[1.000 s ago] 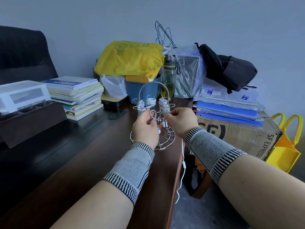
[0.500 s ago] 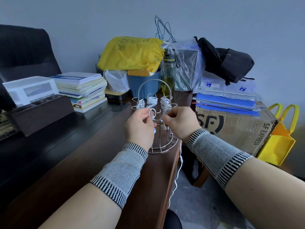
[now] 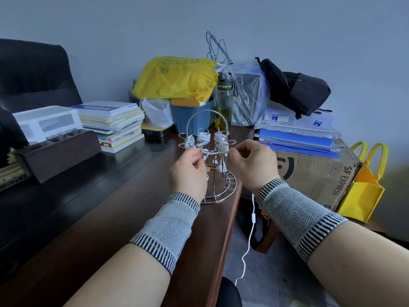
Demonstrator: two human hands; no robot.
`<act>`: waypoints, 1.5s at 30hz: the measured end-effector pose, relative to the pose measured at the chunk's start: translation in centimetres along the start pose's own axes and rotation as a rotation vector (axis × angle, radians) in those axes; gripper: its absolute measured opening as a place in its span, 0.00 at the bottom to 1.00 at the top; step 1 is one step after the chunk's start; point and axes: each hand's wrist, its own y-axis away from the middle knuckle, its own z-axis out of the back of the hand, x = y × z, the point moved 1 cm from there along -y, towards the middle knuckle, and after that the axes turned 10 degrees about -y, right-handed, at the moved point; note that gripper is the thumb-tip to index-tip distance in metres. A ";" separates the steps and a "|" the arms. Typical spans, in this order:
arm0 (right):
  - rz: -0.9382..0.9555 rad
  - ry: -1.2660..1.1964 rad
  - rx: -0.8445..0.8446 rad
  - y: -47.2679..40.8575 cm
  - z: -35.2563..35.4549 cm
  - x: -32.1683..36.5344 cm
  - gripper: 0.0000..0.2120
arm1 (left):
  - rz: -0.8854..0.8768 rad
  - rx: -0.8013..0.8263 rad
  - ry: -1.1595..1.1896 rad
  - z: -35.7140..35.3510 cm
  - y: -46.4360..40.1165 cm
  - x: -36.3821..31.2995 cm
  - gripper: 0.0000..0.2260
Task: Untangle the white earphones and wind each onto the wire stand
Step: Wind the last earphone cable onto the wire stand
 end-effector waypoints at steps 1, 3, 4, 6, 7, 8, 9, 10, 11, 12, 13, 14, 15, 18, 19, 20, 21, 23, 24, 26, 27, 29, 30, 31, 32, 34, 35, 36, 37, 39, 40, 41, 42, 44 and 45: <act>-0.004 0.009 0.002 0.0 0.2 -0.1 0.07 | 0.013 0.003 0.007 -0.1 0.1 0.1 0.12; -0.011 0.024 0.012 0.0 0.4 -0.3 0.07 | 0.025 0.002 -0.006 -0.3 0.2 0.2 0.13; -0.013 0.028 0.014 -0.1 0.5 -0.3 0.07 | 0.028 0.003 -0.010 -0.3 0.2 0.2 0.13; -0.009 0.032 0.020 -0.3 0.5 -0.2 0.08 | 0.033 0.012 -0.014 -0.5 0.3 0.3 0.13; -0.006 0.037 0.023 -0.4 0.6 0.0 0.08 | 0.033 0.017 -0.024 -0.7 0.2 0.4 0.13; 0.000 0.049 0.027 -0.7 0.6 0.3 0.08 | 0.035 0.020 -0.036 -0.8 0.2 0.4 0.13; 0.004 0.066 0.034 -1.1 0.7 0.6 0.08 | 0.037 0.024 -0.047 -0.8 0.2 0.5 0.13; 0.013 0.090 0.042 -1.5 0.7 0.9 0.08 | 0.037 0.027 -0.056 -0.9 0.2 0.5 0.12; 0.021 0.119 0.053 -2.0 0.6 1.4 0.08 | 0.033 0.028 -0.062 -0.9 0.2 0.5 0.12; 0.034 0.159 0.068 -2.5 0.4 1.8 0.08 | 0.030 0.028 -0.069 -0.9 0.3 0.4 0.11; 0.046 0.216 0.088 -3.0 0.2 2.3 0.09 | 0.032 0.030 -0.070 -0.9 0.3 0.5 0.11; 0.061 0.284 0.115 -3.5 -0.2 2.8 0.10 | 0.041 0.035 -0.064 -1.0 0.4 0.5 0.10; 0.072 0.351 0.151 -4.1 -0.7 3.3 0.11 | 0.045 0.038 -0.054 -1.0 0.3 0.6 0.09; 0.056 0.487 0.281 -5.4 -1.9 5.0 0.11 | 0.022 0.038 -0.060 -1.2 0.6 0.5 0.09; 0.046 0.532 0.339 -5.6 -2.4 5.6 0.12 | 0.016 0.042 -0.065 -1.3 0.6 0.6 0.09; 0.051 0.584 0.402 -5.8 -3.0 6.2 0.13 | 0.015 0.050 -0.068 -1.2 0.6 0.5 0.10; 0.055 0.632 0.464 -5.8 -3.5 6.8 0.15 | 0.011 0.053 -0.071 -1.2 0.6 0.5 0.10; 0.073 0.698 0.544 -5.7 -4.2 7.7 0.17 | 0.013 0.047 -0.090 -1.0 0.6 0.5 0.09; 0.096 0.724 0.565 -5.6 -4.2 8.0 0.17 | 0.005 0.046 -0.095 -1.1 0.6 0.4 0.08; 0.144 0.788 0.598 -5.1 -4.0 8.6 0.16 | -0.002 0.043 -0.131 -0.9 0.6 0.4 0.10; 0.170 0.827 0.609 -4.7 -3.9 8.9 0.15 | -0.007 0.035 -0.167 -0.9 0.6 0.3 0.11; 0.238 0.874 0.602 -3.5 -3.7 9.5 0.09 | 0.012 0.046 -0.209 -0.8 0.7 0.1 0.11; 0.271 0.900 0.594 -2.6 -3.5 10.0 0.03 | 0.023 0.042 -0.222 -0.6 0.8 0.0 0.10; 0.323 0.928 0.581 -1.8 -3.4 10.3 0.05 | 0.042 0.041 -0.243 -0.6 0.8 0.0 0.09; 0.381 0.965 0.580 -0.9 -3.6 10.4 0.10 | 0.084 0.050 -0.226 -0.3 0.9 -0.2 0.09; 0.483 1.017 0.542 0.4 -3.7 9.8 0.14 | 0.136 0.105 -0.221 -0.1 0.8 -0.4 0.12; 0.515 1.014 0.517 0.8 -3.6 9.3 0.14 | 0.168 0.133 -0.177 0.0 0.9 -0.5 0.13; 0.522 0.989 0.495 1.2 -3.4 8.8 0.14 | 0.178 0.145 -0.062 -0.2 0.9 -0.7 0.11; 0.513 0.952 0.470 1.5 -3.2 8.2 0.13 | 0.105 0.135 -0.089 -0.5 0.9 -0.7 0.09; 0.464 0.824 0.412 2.1 -2.7 6.6 0.11 | 0.047 0.056 -0.043 -0.9 0.9 -0.2 0.17; 0.469 0.727 0.347 2.3 -2.5 5.7 0.10 | 0.035 0.053 -0.105 -0.8 0.9 -0.2 0.13; 0.493 0.627 0.266 2.5 -2.4 4.8 0.09 | 0.047 0.042 -0.138 -0.9 0.9 0.2 0.08; 0.503 0.530 0.191 2.8 -2.4 3.8 0.08 | 0.042 0.024 -0.143 -0.9 0.8 0.2 0.07; 0.538 0.361 0.067 3.0 -2.5 2.6 0.06 | 0.031 0.036 -0.131 -0.9 0.7 0.0 0.08; 0.540 0.298 0.037 3.1 -2.6 2.4 0.07 | 0.030 0.038 -0.140 -1.0 0.6 0.0 0.09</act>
